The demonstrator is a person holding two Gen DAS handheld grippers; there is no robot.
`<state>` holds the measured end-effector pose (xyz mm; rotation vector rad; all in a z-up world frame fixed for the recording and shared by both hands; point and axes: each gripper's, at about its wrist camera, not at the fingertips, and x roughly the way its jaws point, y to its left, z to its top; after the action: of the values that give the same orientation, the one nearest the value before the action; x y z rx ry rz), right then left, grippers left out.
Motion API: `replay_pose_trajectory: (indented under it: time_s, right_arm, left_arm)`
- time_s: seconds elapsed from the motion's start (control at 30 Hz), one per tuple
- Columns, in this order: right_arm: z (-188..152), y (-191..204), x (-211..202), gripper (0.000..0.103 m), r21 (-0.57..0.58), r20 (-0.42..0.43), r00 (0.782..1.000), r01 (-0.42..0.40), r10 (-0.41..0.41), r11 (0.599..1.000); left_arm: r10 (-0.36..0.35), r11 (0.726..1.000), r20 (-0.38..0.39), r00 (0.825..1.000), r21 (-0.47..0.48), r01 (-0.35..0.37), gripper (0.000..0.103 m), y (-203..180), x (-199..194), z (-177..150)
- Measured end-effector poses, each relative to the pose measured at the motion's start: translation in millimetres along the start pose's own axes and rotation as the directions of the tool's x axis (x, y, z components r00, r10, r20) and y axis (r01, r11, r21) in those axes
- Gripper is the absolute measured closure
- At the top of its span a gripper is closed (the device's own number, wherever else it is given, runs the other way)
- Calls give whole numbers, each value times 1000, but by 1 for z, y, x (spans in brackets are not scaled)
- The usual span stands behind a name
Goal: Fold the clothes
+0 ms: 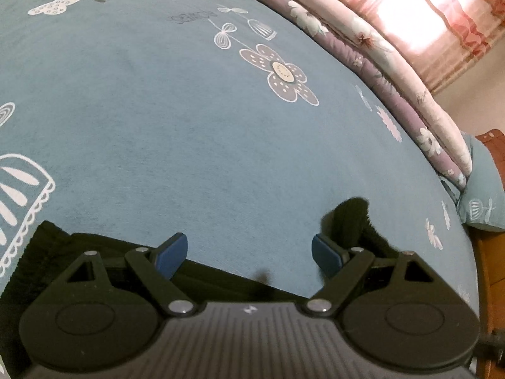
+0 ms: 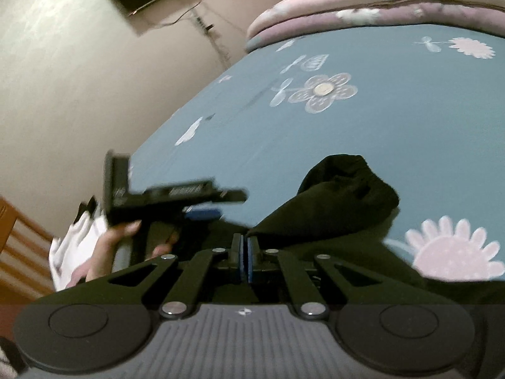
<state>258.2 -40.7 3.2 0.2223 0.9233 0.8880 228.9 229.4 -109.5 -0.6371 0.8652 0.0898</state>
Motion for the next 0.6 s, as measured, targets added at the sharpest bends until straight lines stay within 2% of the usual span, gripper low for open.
replay_pose_trajectory:
  time_s: [0.13,0.3,0.6]
  right_arm:
    - [-23,17,12,99,-30,-73,996,-46,43,998]
    - [-56,25,40,99,-55,-172,984,-54,43,997]
    - [-114,40,88,99,-97,-338,941,-74,37,993]
  left_arm:
    - [0,1000,5,1000,-3,0,17,2,-1,1]
    - [2,1000,11,1000,-16,-2,17,5,-3,2]
    - [6,1000,8,1000,-11,-6,17,4,-1,1]
